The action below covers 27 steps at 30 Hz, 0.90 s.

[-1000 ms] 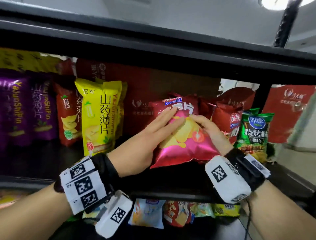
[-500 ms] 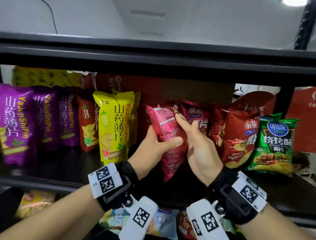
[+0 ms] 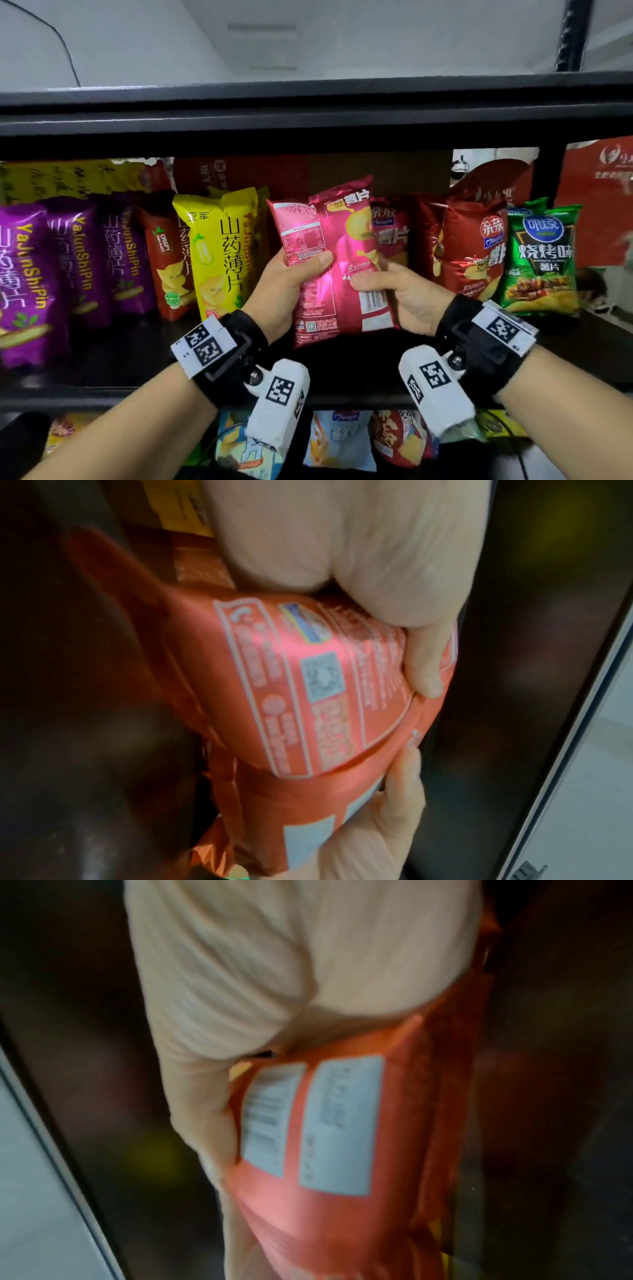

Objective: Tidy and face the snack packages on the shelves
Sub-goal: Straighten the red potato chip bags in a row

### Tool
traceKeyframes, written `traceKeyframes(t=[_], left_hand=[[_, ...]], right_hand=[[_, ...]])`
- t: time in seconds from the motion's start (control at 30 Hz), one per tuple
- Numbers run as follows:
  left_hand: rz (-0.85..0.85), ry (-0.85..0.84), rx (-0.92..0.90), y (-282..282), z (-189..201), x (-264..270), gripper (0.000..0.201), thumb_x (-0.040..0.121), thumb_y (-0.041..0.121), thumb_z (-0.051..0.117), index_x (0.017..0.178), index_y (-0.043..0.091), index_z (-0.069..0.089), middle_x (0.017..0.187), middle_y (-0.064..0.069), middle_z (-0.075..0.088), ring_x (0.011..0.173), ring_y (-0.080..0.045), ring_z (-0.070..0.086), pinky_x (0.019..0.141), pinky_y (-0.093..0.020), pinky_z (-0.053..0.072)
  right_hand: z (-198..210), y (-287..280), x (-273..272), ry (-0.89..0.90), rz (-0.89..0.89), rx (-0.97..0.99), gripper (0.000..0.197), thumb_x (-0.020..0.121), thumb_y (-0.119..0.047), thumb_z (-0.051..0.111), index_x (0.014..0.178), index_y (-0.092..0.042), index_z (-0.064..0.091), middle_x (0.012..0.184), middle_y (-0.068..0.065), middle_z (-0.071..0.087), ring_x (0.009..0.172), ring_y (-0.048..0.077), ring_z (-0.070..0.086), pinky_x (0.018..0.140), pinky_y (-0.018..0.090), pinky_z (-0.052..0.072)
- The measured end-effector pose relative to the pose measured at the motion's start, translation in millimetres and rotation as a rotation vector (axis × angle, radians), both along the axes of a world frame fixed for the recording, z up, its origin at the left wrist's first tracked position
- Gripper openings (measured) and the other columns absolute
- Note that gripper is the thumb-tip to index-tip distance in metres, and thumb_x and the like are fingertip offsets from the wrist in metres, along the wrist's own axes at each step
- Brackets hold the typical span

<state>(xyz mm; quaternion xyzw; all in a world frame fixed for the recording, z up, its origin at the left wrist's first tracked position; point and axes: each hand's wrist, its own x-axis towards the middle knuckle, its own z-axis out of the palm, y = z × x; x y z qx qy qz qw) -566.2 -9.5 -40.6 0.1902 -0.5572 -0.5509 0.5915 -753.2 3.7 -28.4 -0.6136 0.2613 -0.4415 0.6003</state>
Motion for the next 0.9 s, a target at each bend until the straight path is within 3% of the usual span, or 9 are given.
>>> traceKeyframes(t=[0.1, 0.2, 0.27, 0.4, 0.47, 0.53, 0.7, 0.8, 0.9], left_hand=[[0.205, -0.028, 0.003, -2, 1, -2, 0.063, 0.075, 0.026, 0.083, 0.125, 0.006, 0.052, 0.117, -0.022, 0.07, 0.093, -0.029, 0.074, 0.077, -0.043, 0.061], [0.725, -0.254, -0.145, -2, 2, -4, 0.057, 0.075, 0.018, 0.087, 0.11, 0.012, 0.042, 0.11, -0.01, 0.063, 0.093, -0.016, 0.065, 0.084, -0.033, 0.055], [0.813, -0.369, -0.28, 2, -3, -9, 0.051, 0.079, 0.017, 0.084, 0.106, 0.017, 0.041, 0.107, -0.001, 0.058, 0.097, -0.009, 0.062, 0.082, -0.024, 0.051], [0.556, -0.271, -0.325, 3, -5, -20, 0.069, 0.072, 0.045, 0.076, 0.122, 0.022, 0.033, 0.118, 0.003, 0.059, 0.1, 0.01, 0.063, 0.081, -0.009, 0.049], [0.426, -0.142, -0.255, -3, -1, -21, 0.083, 0.062, 0.046, 0.081, 0.127, 0.022, 0.035, 0.123, -0.002, 0.061, 0.105, 0.001, 0.067, 0.084, -0.018, 0.054], [0.369, -0.021, -0.224, -9, 1, -16, 0.084, 0.062, 0.034, 0.087, 0.132, 0.02, 0.042, 0.127, -0.009, 0.064, 0.113, -0.016, 0.068, 0.091, -0.034, 0.057], [0.212, 0.036, -0.132, -18, 6, 3, 0.053, 0.077, 0.009, 0.08, 0.127, 0.012, 0.062, 0.12, -0.019, 0.071, 0.107, -0.038, 0.07, 0.09, -0.048, 0.058], [0.156, 0.058, 0.019, -17, 13, 8, 0.053, 0.074, 0.011, 0.081, 0.124, 0.006, 0.065, 0.115, -0.022, 0.072, 0.095, -0.038, 0.073, 0.079, -0.047, 0.061], [0.098, -0.022, 0.172, -13, 23, 9, 0.054, 0.079, 0.027, 0.074, 0.126, 0.002, 0.066, 0.115, -0.026, 0.071, 0.097, -0.04, 0.072, 0.083, -0.049, 0.061]], right_hand=[[0, -4, 7, 0.06, -0.14, -0.102, 0.049, 0.073, -0.01, 0.08, 0.118, -0.02, 0.063, 0.103, 0.008, 0.076, 0.093, 0.025, 0.074, 0.072, 0.033, 0.06], [2, -9, 12, 0.115, -0.418, -0.282, 0.052, 0.075, -0.011, 0.083, 0.12, -0.025, 0.06, 0.104, -0.001, 0.076, 0.093, 0.013, 0.074, 0.069, 0.021, 0.058], [3, -9, 19, 0.168, -0.572, -0.391, 0.061, 0.071, -0.018, 0.086, 0.121, -0.035, 0.057, 0.102, -0.01, 0.074, 0.09, 0.004, 0.072, 0.069, 0.017, 0.057], [5, -2, 32, 0.323, -0.49, -0.588, 0.079, 0.073, -0.024, 0.075, 0.14, -0.051, 0.041, 0.13, -0.014, 0.061, 0.119, 0.004, 0.06, 0.098, 0.032, 0.053], [2, 3, 31, 0.335, -0.46, -0.637, 0.081, 0.075, -0.016, 0.065, 0.148, -0.043, 0.039, 0.151, -0.022, 0.041, 0.137, -0.01, 0.036, 0.111, 0.019, 0.039], [2, 8, 32, 0.322, -0.401, -0.674, 0.074, 0.077, -0.003, 0.057, 0.142, -0.038, 0.048, 0.153, -0.027, 0.035, 0.135, -0.02, 0.028, 0.102, 0.002, 0.034], [22, 7, 19, 0.113, -0.358, -0.464, 0.053, 0.079, 0.006, 0.056, 0.116, -0.029, 0.07, 0.126, -0.012, 0.065, 0.122, 0.006, 0.057, 0.099, 0.026, 0.049], [35, -1, 10, 0.156, -0.396, -0.296, 0.029, 0.089, -0.008, 0.068, 0.116, -0.019, 0.064, 0.115, -0.002, 0.069, 0.098, 0.002, 0.069, 0.075, 0.019, 0.056], [39, -7, 5, 0.195, -0.194, -0.027, 0.047, 0.079, -0.03, 0.075, 0.118, -0.004, 0.068, 0.116, 0.017, 0.072, 0.112, 0.031, 0.068, 0.101, 0.044, 0.052]])
